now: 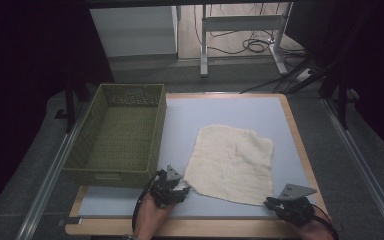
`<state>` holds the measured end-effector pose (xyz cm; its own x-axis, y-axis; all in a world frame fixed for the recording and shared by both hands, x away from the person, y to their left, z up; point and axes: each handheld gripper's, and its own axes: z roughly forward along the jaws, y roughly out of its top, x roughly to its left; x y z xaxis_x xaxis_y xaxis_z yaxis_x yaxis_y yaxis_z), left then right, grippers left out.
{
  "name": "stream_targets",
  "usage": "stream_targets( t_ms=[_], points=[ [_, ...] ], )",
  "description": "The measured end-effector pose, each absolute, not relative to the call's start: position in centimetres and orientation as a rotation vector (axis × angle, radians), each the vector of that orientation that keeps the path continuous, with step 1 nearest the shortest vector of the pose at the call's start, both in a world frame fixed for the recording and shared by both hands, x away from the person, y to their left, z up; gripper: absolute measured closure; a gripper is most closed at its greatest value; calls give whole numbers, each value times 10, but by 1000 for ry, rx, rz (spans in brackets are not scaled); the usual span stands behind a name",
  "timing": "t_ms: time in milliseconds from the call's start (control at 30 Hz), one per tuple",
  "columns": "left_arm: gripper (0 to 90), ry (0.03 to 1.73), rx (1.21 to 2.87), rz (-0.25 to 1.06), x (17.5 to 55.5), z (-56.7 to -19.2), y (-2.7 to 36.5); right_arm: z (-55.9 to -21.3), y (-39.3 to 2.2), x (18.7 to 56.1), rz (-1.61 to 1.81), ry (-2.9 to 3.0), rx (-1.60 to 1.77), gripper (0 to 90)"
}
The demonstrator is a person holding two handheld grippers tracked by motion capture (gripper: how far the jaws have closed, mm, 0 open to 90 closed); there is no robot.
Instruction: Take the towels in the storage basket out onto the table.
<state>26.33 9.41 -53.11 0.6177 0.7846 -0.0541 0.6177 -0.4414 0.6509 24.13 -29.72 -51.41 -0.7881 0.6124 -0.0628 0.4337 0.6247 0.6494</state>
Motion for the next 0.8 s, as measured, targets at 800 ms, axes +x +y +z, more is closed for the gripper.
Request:
stream_targets(
  t_ms=[800],
  points=[
    [587, 1060, 2189, 251, 208, -496, 137, -500, -293, 223, 991, 2627, 810, 817]
  ],
)
